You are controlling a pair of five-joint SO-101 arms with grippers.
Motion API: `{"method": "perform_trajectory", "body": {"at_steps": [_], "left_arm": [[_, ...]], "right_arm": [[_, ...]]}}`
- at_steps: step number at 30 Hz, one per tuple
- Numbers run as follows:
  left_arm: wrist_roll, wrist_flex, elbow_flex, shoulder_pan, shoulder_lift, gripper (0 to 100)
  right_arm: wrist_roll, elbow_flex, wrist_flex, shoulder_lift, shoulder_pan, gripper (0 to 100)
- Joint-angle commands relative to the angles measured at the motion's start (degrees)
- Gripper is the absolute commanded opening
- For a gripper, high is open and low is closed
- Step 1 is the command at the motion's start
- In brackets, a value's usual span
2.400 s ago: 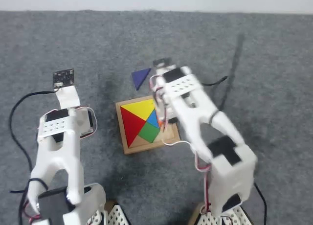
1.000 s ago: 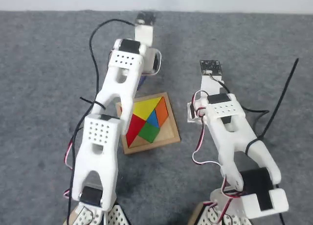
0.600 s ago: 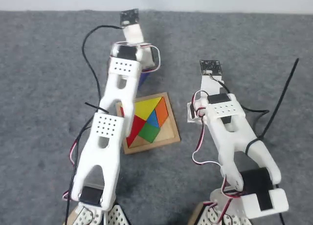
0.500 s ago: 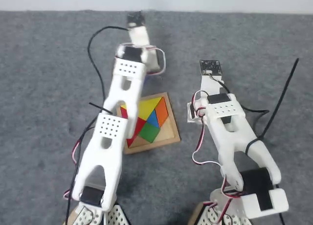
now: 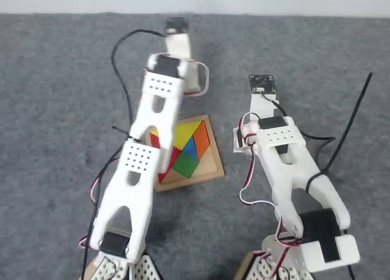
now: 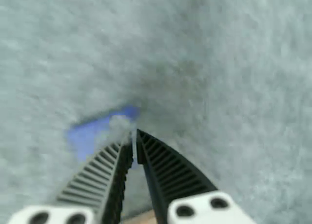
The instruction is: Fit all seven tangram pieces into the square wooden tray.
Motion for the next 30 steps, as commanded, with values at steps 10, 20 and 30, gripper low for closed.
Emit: {"method": "perform_trajectory", "body": {"at_steps": [10, 20, 30], "left_arm": [[-1.1, -12.7, 9.5, -4.7, -0.1, 1], [-18.2, -9.6, 9.6, 1.5, 0.2, 1], [-22.2, -5.2, 8.7, 2.8, -0.4, 1]], "right_arm": [[0.6, -2.3, -2.2, -0.1, 0.2, 0.9], [0.7, -2.2, -2.0, -0.7, -2.0, 0.9], [1.8, -2.0, -0.7, -0.7, -1.5, 0.9]]}}
